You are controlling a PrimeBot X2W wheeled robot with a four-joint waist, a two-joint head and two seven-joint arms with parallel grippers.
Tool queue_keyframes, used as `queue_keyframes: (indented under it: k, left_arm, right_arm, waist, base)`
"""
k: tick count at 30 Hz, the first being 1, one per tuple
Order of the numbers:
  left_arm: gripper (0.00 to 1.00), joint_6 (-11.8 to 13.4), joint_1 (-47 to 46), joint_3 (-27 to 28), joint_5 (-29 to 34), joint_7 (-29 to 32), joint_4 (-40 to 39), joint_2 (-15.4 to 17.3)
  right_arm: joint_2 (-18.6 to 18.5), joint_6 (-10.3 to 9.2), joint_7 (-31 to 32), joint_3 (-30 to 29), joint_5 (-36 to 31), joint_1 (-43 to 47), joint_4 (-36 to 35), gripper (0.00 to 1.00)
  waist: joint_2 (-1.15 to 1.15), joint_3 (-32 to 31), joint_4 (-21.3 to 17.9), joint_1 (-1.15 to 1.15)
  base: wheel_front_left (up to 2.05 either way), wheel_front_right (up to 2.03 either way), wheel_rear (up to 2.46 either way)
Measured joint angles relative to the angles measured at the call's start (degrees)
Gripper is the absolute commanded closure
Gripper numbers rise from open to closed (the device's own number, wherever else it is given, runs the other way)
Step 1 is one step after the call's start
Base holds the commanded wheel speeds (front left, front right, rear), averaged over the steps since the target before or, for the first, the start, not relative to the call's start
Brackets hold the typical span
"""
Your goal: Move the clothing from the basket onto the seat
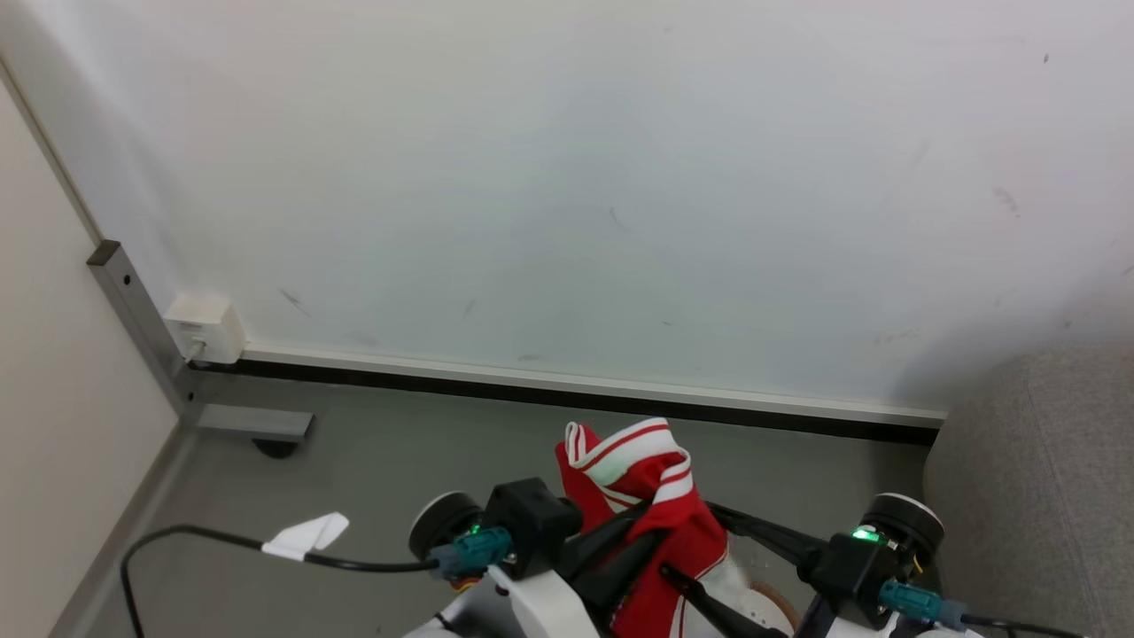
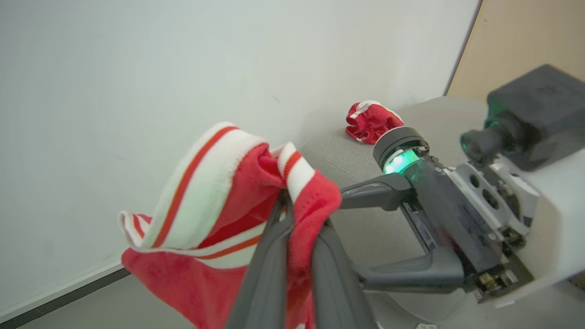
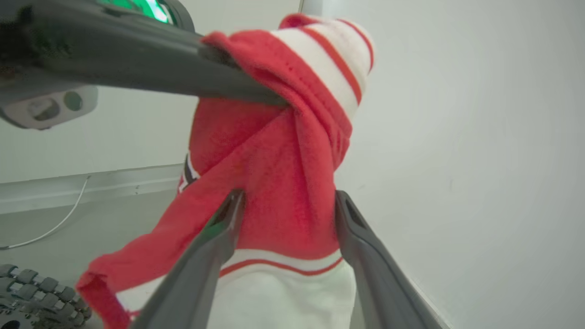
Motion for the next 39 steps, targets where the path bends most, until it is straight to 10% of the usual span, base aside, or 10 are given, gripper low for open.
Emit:
queue_keyframes:
  k: [1, 2, 11, 12, 14, 15, 39]
  left_arm:
    - [1.0, -0.3, 0.0, -0.1, -0.4, 0.0, -0.1, -0.3]
    - [1.0, -0.5, 0.0, -0.3, -0.5, 0.1, 0.0, -0.7]
    - [1.0, -0.5, 0.0, -0.3, -1.1, -0.5, 1.4, -1.0]
    - [0.85, -0.5, 0.0, -0.2, -1.1, -0.7, 1.6, -1.0]
    - [0.14, -0.3, 0.0, -0.1, -1.0, -1.0, 2.1, -1.0]
    - [0.0, 0.1, 0.0, 0.0, -0.8, -1.7, 2.5, -1.0]
    - [0.0, 1.1, -3.0, 0.0, 0.5, -5.1, 6.7, -4.1]
  right_arm:
    - [0.1, 0.0, -0.1, 0.5, 1.2, -0.3, 0.6, 0.09]
    - [0.7, 0.0, -1.2, 0.9, 3.4, -0.7, 1.7, 1.0]
    - [2.0, 0.0, -4.3, 1.0, 9.0, -1.9, 5.2, 1.0]
    - [2.0, 0.01, -4.3, 0.5, 9.4, -1.9, 5.4, 1.0]
    - [1.8, 0.0, -4.8, -0.4, 10.0, -1.9, 5.6, 1.0]
    - [1.6, 0.03, -4.8, -1.4, 10.1, -1.8, 5.6, 1.0]
    - [-5.5, 0.02, -5.1, -24.0, 8.1, 3.4, -3.2, 1.0]
  waist:
    - [0.0, 0.0, 0.0, 0.0]
    - [0.0, 0.0, 0.0, 0.0]
    - [0.0, 0.6, -1.4, 0.0]
    - [0.0, 0.7, -1.6, 0.0]
    - [0.0, 0.9, -2.2, 0.0]
    - [0.0, 1.0, -3.0, 0.0]
    - [0.0, 7.2, -21.4, 0.0]
  base:
    - [0.0, 0.0, 0.0]
    - [0.0, 0.0, 0.0]
    - [0.0, 0.0, 0.0]
    - [0.0, 0.0, 0.0]
    - [0.0, 0.0, 0.0]
    - [0.0, 0.0, 0.0]
    - [0.0, 0.0, 0.0]
